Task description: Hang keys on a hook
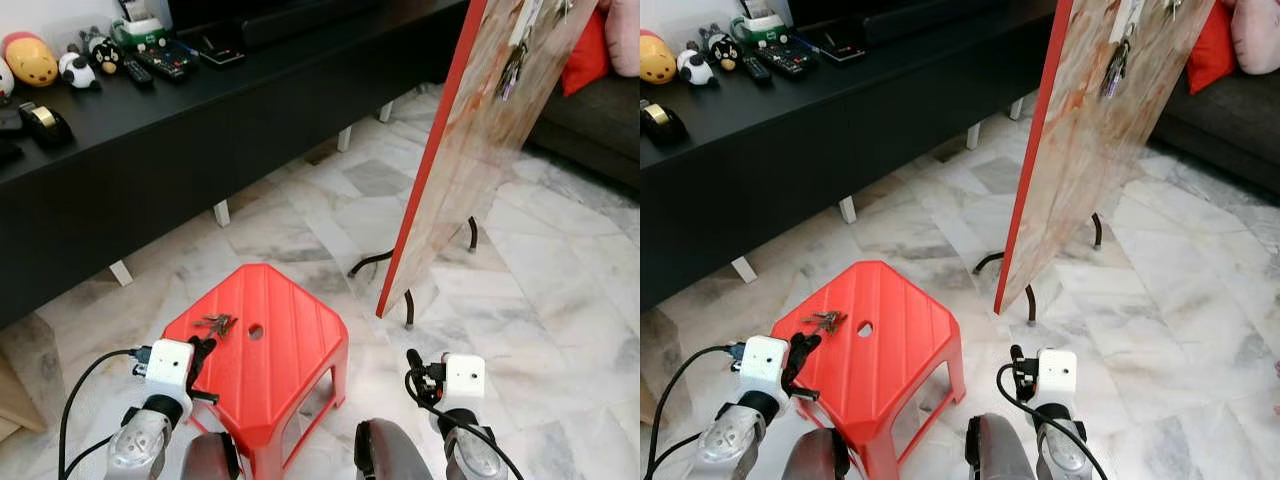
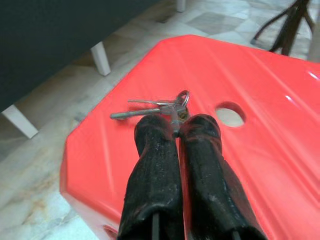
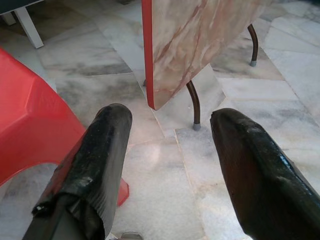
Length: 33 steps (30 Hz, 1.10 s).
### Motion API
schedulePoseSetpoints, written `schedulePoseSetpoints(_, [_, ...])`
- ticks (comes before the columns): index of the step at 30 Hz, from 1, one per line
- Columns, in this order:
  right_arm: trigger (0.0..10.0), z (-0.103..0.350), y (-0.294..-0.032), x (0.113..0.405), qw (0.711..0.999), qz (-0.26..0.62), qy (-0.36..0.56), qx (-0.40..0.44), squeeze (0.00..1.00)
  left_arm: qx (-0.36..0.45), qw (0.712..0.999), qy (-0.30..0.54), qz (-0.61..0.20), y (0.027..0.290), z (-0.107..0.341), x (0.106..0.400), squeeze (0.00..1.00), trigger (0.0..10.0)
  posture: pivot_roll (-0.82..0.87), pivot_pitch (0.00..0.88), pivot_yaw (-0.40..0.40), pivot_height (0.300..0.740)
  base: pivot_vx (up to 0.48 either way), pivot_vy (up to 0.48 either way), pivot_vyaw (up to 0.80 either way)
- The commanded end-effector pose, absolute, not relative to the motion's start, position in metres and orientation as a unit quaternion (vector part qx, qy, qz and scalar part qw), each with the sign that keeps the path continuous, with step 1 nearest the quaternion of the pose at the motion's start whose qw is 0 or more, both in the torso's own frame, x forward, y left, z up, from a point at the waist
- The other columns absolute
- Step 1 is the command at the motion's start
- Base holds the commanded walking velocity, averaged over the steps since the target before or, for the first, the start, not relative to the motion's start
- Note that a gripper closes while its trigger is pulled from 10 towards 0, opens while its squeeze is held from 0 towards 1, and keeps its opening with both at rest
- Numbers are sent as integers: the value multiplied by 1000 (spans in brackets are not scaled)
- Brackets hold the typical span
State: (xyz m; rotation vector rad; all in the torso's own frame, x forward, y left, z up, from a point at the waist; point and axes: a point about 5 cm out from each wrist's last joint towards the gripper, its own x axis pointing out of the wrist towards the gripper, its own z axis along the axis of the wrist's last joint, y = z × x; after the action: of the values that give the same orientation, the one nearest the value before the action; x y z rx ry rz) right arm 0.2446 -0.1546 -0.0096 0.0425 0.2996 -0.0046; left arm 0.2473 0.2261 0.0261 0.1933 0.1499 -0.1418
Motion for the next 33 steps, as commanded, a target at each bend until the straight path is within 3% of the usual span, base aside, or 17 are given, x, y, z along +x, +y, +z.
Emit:
schedulePoseSetpoints(1, [10000, -10, -158, 244, 988, -7, 151, 21, 0, 99, 987, 86, -89, 223, 23, 243, 0, 0, -1, 66, -116, 600, 0, 0, 0])
schedulePoseSetpoints(12, [10000, -4, -162, 253, 990, -9, 141, 18, 0, 155, 953, 88, -246, 201, 26, 229, 0, 0, 2, 61, -120, 600, 0, 0, 0])
schedulePoseSetpoints(31, [10000, -8, -164, 251, 989, -8, 149, 17, 0, 189, 932, 117, -286, 202, 22, 219, 0, 0, 3, 64, -120, 600, 0, 0, 0])
schedulePoseSetpoints(32, [10000, -8, -163, 251, 989, -7, 149, 17, 0, 191, 933, 117, -282, 203, 22, 219, 0, 3608, 3, 64, -120, 600, 0, 0, 0])
schedulePoseSetpoints(33, [10000, -8, -163, 251, 989, -7, 150, 17, 0, 191, 933, 118, -281, 203, 22, 219, 0, 3608, 3, 64, -120, 600, 0, 0, 0])
